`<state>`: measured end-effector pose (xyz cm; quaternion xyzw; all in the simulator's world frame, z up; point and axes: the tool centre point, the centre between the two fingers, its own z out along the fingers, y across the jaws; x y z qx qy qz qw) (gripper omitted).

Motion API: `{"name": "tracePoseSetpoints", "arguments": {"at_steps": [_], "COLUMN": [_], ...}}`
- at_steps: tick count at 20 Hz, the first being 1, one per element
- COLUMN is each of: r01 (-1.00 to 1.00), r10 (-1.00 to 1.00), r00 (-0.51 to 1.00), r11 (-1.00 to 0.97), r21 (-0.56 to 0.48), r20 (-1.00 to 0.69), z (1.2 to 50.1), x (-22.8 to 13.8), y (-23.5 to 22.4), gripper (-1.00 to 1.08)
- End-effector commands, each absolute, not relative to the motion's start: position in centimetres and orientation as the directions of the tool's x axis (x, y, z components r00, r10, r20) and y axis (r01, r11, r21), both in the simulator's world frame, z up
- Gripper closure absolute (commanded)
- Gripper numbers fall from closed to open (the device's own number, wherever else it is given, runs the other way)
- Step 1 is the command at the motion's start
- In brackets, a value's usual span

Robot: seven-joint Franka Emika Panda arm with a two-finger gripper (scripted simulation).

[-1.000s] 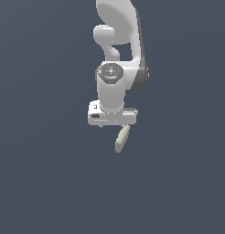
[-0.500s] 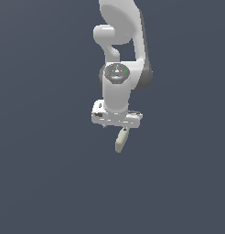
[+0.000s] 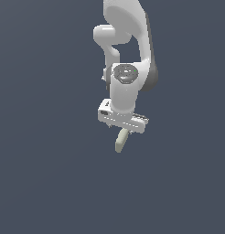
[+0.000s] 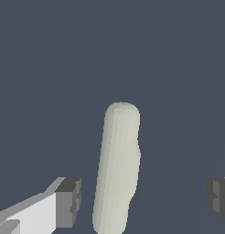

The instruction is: Pick up the object and move it to a goal position.

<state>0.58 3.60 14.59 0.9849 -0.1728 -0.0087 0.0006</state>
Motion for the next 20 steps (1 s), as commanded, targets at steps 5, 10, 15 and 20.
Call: {"name": "tracePoseSetpoints", "arguments": {"at_steps": [5,10,15,20], "r01": [-0.422,-0.45,-0.451,-0.452], "r10": [-0.422,-0.45,-0.451,-0.452], "r00": [0.907,0.893,0.892,0.892], "r11": [-0.907,-0.893,-0.892,-0.892], "r21": [0.002,0.0,0.0,0.0], "r20": [-0.005,-0.001,-0.001,0.0], "z": [14.6,14.6,14.5,13.3], "x": [0.9,1.0,1.0,1.0], "y": [4.5,4.9,4.9,4.9], "gripper": [-0.92,-0.92,-0.92,-0.92]}}
